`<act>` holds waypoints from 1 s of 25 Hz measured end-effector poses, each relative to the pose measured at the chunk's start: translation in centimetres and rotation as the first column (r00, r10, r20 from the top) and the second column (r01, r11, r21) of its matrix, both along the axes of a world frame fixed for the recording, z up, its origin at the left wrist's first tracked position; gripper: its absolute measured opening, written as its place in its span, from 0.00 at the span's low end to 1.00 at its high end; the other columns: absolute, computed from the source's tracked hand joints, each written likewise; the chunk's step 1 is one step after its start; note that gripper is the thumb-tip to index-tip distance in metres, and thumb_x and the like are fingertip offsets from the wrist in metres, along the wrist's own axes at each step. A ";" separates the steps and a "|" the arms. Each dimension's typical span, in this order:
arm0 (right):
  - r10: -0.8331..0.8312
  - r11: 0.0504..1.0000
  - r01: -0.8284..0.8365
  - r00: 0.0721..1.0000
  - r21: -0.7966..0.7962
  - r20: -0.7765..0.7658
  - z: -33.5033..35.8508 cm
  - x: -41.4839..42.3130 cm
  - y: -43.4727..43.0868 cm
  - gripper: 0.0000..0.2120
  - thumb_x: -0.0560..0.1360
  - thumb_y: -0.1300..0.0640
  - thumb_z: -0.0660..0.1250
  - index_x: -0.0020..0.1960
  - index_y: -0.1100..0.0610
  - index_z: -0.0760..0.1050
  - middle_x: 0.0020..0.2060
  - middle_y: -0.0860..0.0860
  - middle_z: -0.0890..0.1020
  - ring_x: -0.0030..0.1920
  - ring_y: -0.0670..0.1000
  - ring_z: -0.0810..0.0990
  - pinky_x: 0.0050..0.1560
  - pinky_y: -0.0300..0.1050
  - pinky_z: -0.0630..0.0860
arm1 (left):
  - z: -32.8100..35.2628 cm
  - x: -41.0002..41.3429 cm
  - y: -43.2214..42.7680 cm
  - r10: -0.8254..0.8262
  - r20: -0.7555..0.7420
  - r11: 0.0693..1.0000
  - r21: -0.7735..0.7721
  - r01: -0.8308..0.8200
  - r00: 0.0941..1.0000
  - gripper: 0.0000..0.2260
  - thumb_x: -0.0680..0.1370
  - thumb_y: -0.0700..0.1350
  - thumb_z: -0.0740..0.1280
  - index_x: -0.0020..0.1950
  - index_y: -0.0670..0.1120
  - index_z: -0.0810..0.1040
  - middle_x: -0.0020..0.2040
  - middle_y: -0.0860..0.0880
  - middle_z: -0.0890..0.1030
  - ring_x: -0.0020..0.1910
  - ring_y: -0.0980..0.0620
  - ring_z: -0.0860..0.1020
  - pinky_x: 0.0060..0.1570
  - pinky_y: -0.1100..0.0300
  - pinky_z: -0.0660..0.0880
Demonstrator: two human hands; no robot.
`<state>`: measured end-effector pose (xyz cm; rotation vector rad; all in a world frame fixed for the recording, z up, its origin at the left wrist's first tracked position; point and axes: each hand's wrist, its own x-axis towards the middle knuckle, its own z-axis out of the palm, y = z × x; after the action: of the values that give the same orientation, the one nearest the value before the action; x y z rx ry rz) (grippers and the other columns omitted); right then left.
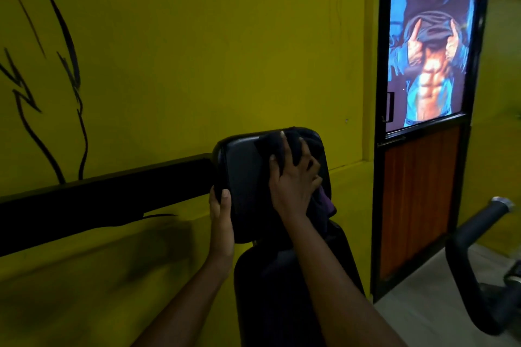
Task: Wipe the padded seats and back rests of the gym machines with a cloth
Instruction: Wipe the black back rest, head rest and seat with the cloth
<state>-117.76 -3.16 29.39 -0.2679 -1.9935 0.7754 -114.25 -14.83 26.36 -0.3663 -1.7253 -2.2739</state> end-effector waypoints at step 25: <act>0.269 0.888 -0.273 0.961 -0.370 -0.062 0.4 -2.0 9.5 0.23 0.78 0.41 0.57 0.71 0.45 0.62 0.64 0.56 0.73 0.63 0.60 0.72 0.60 0.54 0.69 | -0.1 -0.9 -0.6 0.028 -0.011 0.988 -0.152 -0.029 1.000 0.28 0.80 0.46 0.59 0.77 0.51 0.49 0.75 0.46 0.61 0.72 0.46 0.63 0.69 0.52 0.64</act>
<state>-119.75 6.36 29.78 -0.2069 -1.8835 1.3417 -115.16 -15.45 26.23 -0.3786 -1.8927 -2.1236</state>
